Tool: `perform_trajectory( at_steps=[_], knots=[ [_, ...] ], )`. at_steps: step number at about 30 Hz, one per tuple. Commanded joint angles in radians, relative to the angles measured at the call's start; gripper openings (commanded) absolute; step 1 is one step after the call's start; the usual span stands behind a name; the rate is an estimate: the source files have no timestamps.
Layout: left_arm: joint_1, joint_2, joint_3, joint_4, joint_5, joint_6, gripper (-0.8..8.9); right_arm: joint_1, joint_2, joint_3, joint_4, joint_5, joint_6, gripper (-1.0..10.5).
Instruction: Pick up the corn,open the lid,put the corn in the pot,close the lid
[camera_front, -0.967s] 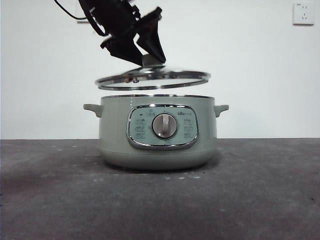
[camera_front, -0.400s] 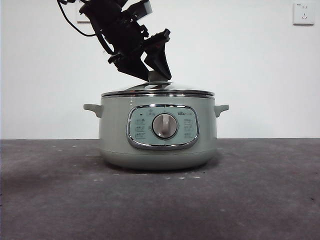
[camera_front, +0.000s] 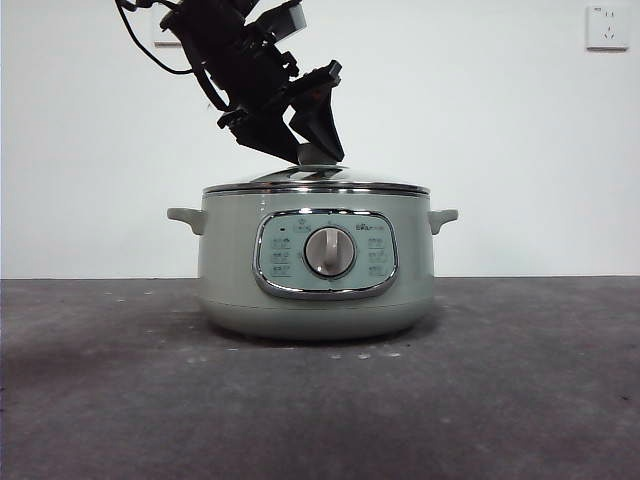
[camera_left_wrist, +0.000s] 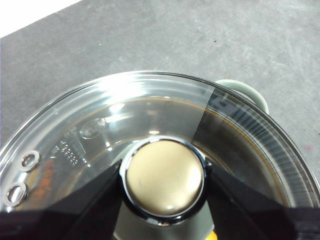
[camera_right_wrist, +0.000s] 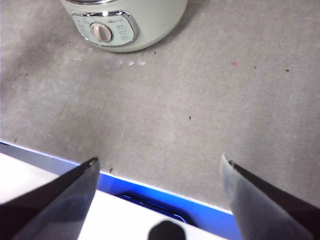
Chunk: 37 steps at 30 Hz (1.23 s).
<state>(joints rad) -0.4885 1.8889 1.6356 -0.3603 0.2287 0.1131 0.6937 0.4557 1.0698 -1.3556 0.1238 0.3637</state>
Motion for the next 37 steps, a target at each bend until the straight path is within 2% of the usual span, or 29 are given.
perform_trajectory(
  at_steps=[1, 3, 7, 9, 19, 27, 29, 32, 37],
  knots=[
    [-0.003, 0.012, 0.016, 0.010, 0.006, 0.002, 0.01, 0.001, -0.003, -0.009, -0.026, 0.008, 0.007, 4.1],
    [-0.003, 0.012, 0.016, 0.009, 0.007, 0.000, 0.46, 0.001, -0.003, -0.009, -0.026, 0.013, 0.006, 4.1],
    [-0.002, 0.012, 0.016, 0.009, 0.014, -0.008, 3.19, 0.001, -0.003, -0.009, -0.026, 0.015, 0.006, 4.1],
    [-0.002, 0.012, 0.016, 0.007, 0.013, -0.008, 3.69, 0.001, -0.002, -0.009, -0.026, 0.015, 0.006, 4.1],
    [-0.002, 0.002, 0.018, -0.028, 0.013, -0.008, 3.74, 0.001, -0.002, -0.009, -0.026, 0.015, 0.007, 4.1],
    [-0.002, -0.095, 0.017, -0.085, 0.013, -0.008, 3.75, 0.001, -0.002, -0.009, -0.026, 0.016, 0.003, 4.1],
    [-0.002, -0.143, 0.018, -0.135, 0.013, -0.011, 3.75, 0.001, -0.002, -0.009, -0.026, 0.020, 0.001, 4.1],
    [-0.002, -0.230, 0.017, -0.266, 0.016, -0.060, 3.74, 0.001, -0.002, -0.009, -0.026, 0.032, -0.001, 4.1],
    [-0.005, -0.376, 0.017, -0.488, 0.044, -0.061, 3.74, 0.001, -0.002, -0.009, -0.026, 0.034, -0.004, 4.1]
  ],
)
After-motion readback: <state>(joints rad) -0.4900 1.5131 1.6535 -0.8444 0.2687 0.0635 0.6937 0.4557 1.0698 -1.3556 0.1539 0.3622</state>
